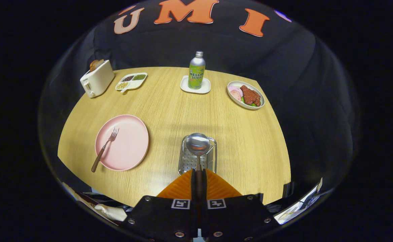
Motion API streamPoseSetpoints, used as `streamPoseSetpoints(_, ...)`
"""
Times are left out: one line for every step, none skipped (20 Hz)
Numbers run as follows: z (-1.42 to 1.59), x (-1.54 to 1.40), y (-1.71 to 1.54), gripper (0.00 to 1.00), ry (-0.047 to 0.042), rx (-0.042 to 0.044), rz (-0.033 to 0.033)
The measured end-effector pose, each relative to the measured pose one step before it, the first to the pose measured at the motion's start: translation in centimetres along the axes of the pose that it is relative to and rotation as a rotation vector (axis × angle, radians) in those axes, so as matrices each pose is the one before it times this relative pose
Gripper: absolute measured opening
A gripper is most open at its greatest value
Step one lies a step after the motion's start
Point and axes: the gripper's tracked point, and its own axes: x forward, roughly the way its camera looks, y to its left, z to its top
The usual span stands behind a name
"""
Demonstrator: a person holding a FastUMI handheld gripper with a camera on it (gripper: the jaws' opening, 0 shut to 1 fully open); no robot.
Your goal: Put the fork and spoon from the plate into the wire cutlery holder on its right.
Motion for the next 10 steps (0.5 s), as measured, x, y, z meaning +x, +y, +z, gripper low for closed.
streamPoseSetpoints(-0.104, 0.155, -0.254, 0.05, 0.02348, -0.02743, -0.00408)
streamPoseSetpoints(-0.062, 0.135, -0.067, 0.04, 0.02609, -0.02744, 0.00328)
streamPoseSetpoints(-0.041, 0.383, 0.254, 0.04, 0.02584, -0.01794, 0.01037)
streamPoseSetpoints(-0.213, 0.172, 0.064, 0.04, 0.03207, -0.00811, 0.01202)
streamPoseSetpoints(-0.310, 0.147, -0.072, 0.04, 0.02633, -0.00510, 0.01161)
streamPoseSetpoints(-0.051, 0.169, -0.085, 0.04, 0.02171, -0.00747, 0.00690)
streamPoseSetpoints(0.025, 0.290, -0.078, 0.04, 0.01557, -0.01087, 0.00215)
streamPoseSetpoints(0.135, 0.271, -0.027, 0.04, 0.01393, -0.00972, 0.00156)
streamPoseSetpoints(0.133, 0.298, 0.083, 0.04, 0.01544, -0.00320, 0.00443)
streamPoseSetpoints(0.064, 0.151, 0.155, 0.04, 0.01460, 0.00141, 0.00728)
